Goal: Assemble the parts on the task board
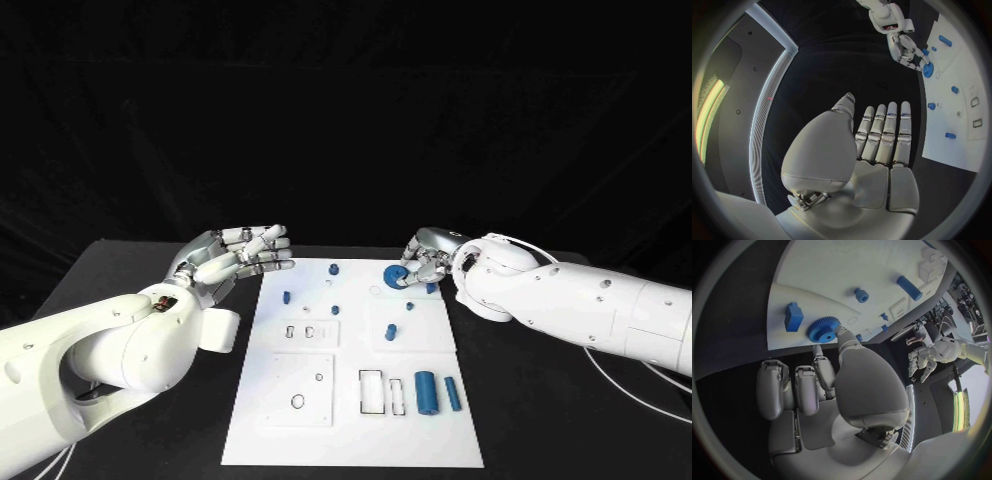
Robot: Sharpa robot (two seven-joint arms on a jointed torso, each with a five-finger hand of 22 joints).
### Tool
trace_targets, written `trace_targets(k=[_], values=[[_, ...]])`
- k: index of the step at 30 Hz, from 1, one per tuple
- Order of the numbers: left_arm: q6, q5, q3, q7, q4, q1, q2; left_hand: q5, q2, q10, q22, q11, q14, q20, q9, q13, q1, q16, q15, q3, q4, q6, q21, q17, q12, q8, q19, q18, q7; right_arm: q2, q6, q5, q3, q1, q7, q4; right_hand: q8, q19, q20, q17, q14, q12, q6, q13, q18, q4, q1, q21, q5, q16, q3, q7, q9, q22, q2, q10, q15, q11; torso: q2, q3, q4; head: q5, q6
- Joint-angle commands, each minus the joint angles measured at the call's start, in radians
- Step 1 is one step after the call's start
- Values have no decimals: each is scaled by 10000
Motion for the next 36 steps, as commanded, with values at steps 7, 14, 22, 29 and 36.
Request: trace_targets(k=[7,14,22,29,36], values=[[178,16,10,8,23,13,26,-51,-10,-31,-16,78,-60,-1,-14,-13,91,-68,19,-26,-33,-31,56,-12,-74,-41,56,155,70,172,137,-115,-16,-86,82,-157,153,180,4,1527,818,750,5,754,-164,126,188,158,69,285,-3,-6,52,829,84,442,99,4,-7,14,-10,65,-5],[175,16,10,1,20,13,31,-51,-10,-31,-16,78,-60,-1,-14,-13,91,-68,19,-26,-33,-31,56,-12,-74,-41,56,155,70,251,198,-86,-19,-98,99,-247,209,240,12,1738,855,1154,63,1177,-184,133,244,219,69,392,13,-9,74,934,169,643,108,7,-4,18,-7,62,81],[177,16,10,-15,20,14,32,-52,-16,-48,-22,88,-66,-1,-16,-15,95,-91,25,-37,-35,-49,52,-13,-97,-60,48,153,87,347,248,-216,-47,-102,-142,-347,214,317,19,1946,894,1375,98,1411,-213,149,249,299,60,488,32,-4,76,1062,240,756,116,15,0,27,-3,53,94],[217,16,10,-39,14,14,35,-52,-18,-59,-25,96,-69,-1,-17,-15,96,-104,30,-42,-35,-61,51,-13,-111,-71,46,153,97,394,220,-651,-54,-107,-295,-301,270,421,23,2121,928,1590,220,1637,-251,161,243,407,74,567,19,-29,101,1227,240,878,114,1,-4,28,-4,17,88],[235,16,10,-64,13,14,33,-54,-28,-93,-32,113,-77,0,-20,-18,92,-134,42,-62,-31,-92,49,-13,-147,-100,41,152,112,454,272,-1246,-70,-117,-403,-271,334,515,9,2220,947,1790,374,1852,-284,165,262,505,221,612,41,-67,133,1378,241,997,94,-29,-3,28,-4,50,108]])
